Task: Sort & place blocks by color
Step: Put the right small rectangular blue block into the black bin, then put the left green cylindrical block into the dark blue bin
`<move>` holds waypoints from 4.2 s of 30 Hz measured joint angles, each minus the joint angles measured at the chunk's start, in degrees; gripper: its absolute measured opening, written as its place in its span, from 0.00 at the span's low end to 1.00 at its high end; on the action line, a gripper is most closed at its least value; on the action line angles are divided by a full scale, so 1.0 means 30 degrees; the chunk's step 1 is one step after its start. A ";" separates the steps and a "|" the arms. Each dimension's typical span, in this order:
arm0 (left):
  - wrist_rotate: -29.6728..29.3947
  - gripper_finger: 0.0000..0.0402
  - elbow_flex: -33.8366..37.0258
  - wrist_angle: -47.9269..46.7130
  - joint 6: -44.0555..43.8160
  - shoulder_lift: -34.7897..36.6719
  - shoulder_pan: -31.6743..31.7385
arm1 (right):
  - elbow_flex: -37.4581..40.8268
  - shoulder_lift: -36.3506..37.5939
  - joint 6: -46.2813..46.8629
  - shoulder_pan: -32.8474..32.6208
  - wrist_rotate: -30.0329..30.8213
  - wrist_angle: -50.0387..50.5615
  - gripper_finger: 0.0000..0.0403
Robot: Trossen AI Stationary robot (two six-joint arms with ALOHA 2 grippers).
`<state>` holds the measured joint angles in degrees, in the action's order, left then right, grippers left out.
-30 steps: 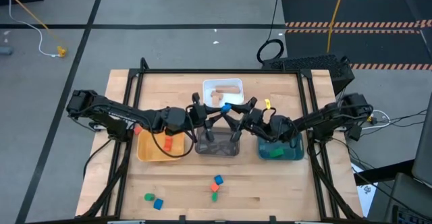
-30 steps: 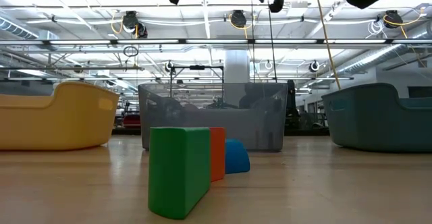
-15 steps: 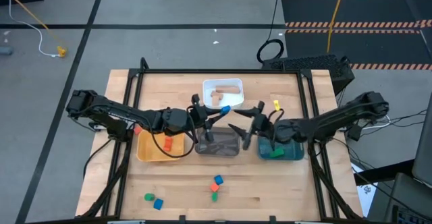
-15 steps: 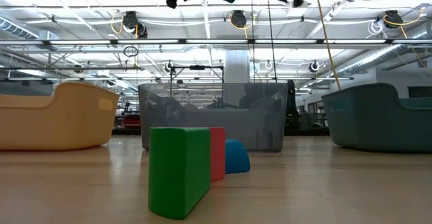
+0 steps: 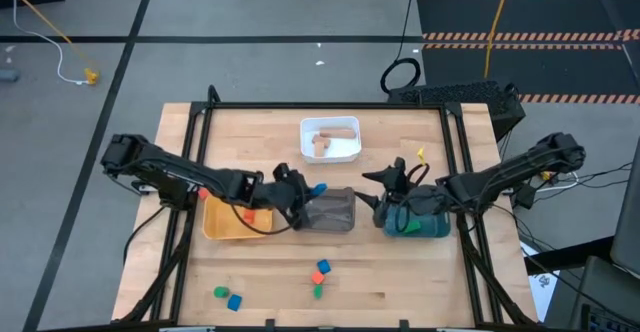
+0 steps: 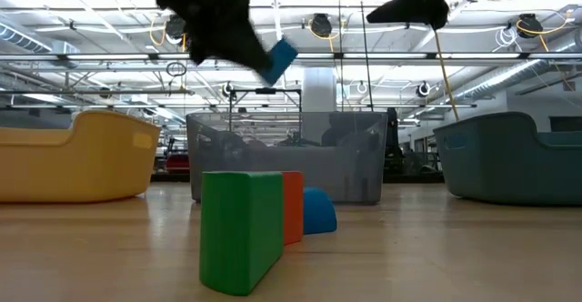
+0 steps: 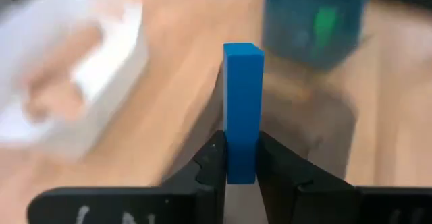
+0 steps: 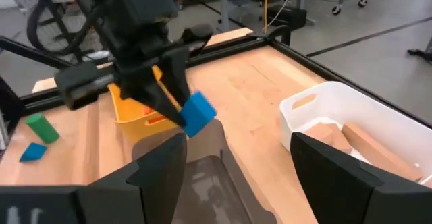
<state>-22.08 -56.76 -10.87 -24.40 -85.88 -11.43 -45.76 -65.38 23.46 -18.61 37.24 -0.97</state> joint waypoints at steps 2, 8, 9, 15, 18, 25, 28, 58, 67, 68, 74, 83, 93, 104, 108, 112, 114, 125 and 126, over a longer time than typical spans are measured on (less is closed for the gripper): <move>0.0534 0.14 0.0010 -0.0305 -0.0922 -0.0515 -0.0115 | 0.0000 -0.0191 -0.0007 0.0015 0.0020 -0.0038 0.64; 0.2459 0.17 -0.0004 0.0037 -0.1937 -0.2314 -0.0296 | 0.0005 -0.0751 -0.0025 0.0029 -0.0006 -0.0006 0.64; 0.2482 0.18 0.0007 -0.0101 -0.2090 -0.2462 -0.0290 | 0.0007 -0.0824 -0.0025 0.0036 -0.0001 -0.0017 0.64; 0.3335 0.18 0.0006 0.0085 -0.2549 -0.3016 -0.0199 | 0.0007 -0.1030 -0.0023 0.0036 0.0006 -0.0034 0.64; 0.3554 0.19 0.0011 -0.0099 -0.2561 -0.3033 -0.0195 | 0.0007 -0.1058 -0.0029 0.0036 -0.0006 0.0013 0.64; 0.4518 0.19 0.0011 -0.0031 -0.2529 -0.3004 -0.0180 | 0.0007 -0.1058 -0.0029 0.0036 -0.0001 -0.0002 0.64; 0.5033 0.20 0.0011 -0.0025 -0.2475 -0.3004 -0.0188 | 0.0007 -0.1058 -0.0029 0.0036 -0.0009 0.0013 0.64; 0.7846 0.49 -0.1425 0.1433 -0.0033 -0.2270 -0.3507 | 0.0007 -0.1058 -0.0044 0.0036 -0.0009 -0.0322 0.64; 0.3747 0.49 -0.4563 -0.7141 -0.7933 -0.2262 -0.6972 | 0.0007 -0.1058 -0.0044 0.0036 -0.0009 -0.0322 0.64; 0.3747 0.49 -0.4698 -0.7584 -0.9163 -0.2254 -0.7228 | 0.0007 -0.1058 -0.0044 0.0036 -0.0009 -0.0322 0.64; 0.3994 0.49 -0.4725 -0.9905 -1.6479 -0.2203 -0.9043 | 0.0007 -0.1058 -0.0044 0.0036 -0.0009 -0.0326 0.64; 0.4746 0.49 -0.4725 -1.2321 -2.4469 -0.2232 -1.2080 | 0.0007 -0.1058 -0.0044 0.0044 -0.0009 -0.0322 0.64; 0.5323 0.59 -0.4725 -1.5063 -3.2705 -0.2232 -1.5054 | 0.0007 -0.1058 -0.0044 0.0044 -0.0010 -0.0322 0.64; 0.6038 0.77 -0.4036 -1.5314 -3.4056 -0.3283 -1.6149 | 0.0007 -0.1058 -0.0044 0.0044 -0.0012 -0.0322 0.64; 0.6457 0.75 -0.3989 -1.5207 -3.4003 -0.4118 -1.6150 | 0.0007 -0.1058 -0.0044 0.0044 -0.0013 -0.0316 0.64; 0.6519 0.75 -0.3989 -1.4849 -3.3826 -0.4614 -1.6151 | 0.0007 -0.1058 -0.0044 0.0044 -0.0012 -0.0322 0.64; 0.6584 0.75 -0.3989 -1.4703 -3.3777 -0.4869 -1.6154 | 0.0007 -0.1058 -0.0044 0.0044 -0.0010 -0.0322 0.64; 0.6628 0.61 -0.3996 -1.4127 -3.2939 -0.5899 -1.6041 | 0.0007 -0.1058 -0.0044 0.0044 -0.0014 -0.0322 0.64; 0.6516 0.57 -0.3996 -1.4141 -3.2895 -0.6002 -1.6041 | 0.0007 -0.1058 -0.0044 0.0044 -0.0009 -0.0322 0.64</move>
<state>-2.53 -68.75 -53.30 -123.08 -103.88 -59.55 -45.74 -68.55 23.33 -18.48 37.21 -1.93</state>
